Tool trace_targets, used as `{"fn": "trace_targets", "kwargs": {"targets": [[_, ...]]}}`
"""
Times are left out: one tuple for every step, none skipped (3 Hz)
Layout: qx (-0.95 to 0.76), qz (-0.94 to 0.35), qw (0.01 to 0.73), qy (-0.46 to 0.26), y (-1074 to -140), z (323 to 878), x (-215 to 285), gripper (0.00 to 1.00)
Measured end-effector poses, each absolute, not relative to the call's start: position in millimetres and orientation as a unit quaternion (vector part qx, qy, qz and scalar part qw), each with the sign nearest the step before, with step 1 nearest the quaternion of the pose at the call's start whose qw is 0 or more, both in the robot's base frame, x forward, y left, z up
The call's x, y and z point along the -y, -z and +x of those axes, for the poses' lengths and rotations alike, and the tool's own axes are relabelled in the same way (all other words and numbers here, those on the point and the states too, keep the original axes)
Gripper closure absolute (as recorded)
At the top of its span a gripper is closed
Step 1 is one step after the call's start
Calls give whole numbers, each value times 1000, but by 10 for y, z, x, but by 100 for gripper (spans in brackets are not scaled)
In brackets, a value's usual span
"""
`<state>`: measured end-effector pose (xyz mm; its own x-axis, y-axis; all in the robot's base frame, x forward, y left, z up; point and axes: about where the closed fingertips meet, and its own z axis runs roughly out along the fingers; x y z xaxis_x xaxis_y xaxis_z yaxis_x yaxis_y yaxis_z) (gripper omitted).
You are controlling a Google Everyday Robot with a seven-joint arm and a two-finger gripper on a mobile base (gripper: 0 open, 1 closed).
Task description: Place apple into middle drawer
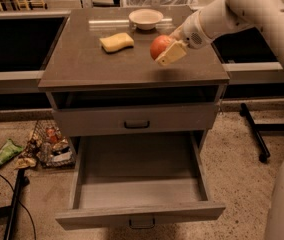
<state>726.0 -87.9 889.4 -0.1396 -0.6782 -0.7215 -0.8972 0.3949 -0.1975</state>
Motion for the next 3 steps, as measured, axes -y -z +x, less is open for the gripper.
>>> {"fn": "trace_targets", "kwargs": {"targets": [[-720, -558, 378, -167, -8825, 7007, 650, 100], [-692, -590, 380, -171, -8799, 6594, 375, 100], [-673, -606, 385, -178, -8661, 6156, 145, 100]]}}
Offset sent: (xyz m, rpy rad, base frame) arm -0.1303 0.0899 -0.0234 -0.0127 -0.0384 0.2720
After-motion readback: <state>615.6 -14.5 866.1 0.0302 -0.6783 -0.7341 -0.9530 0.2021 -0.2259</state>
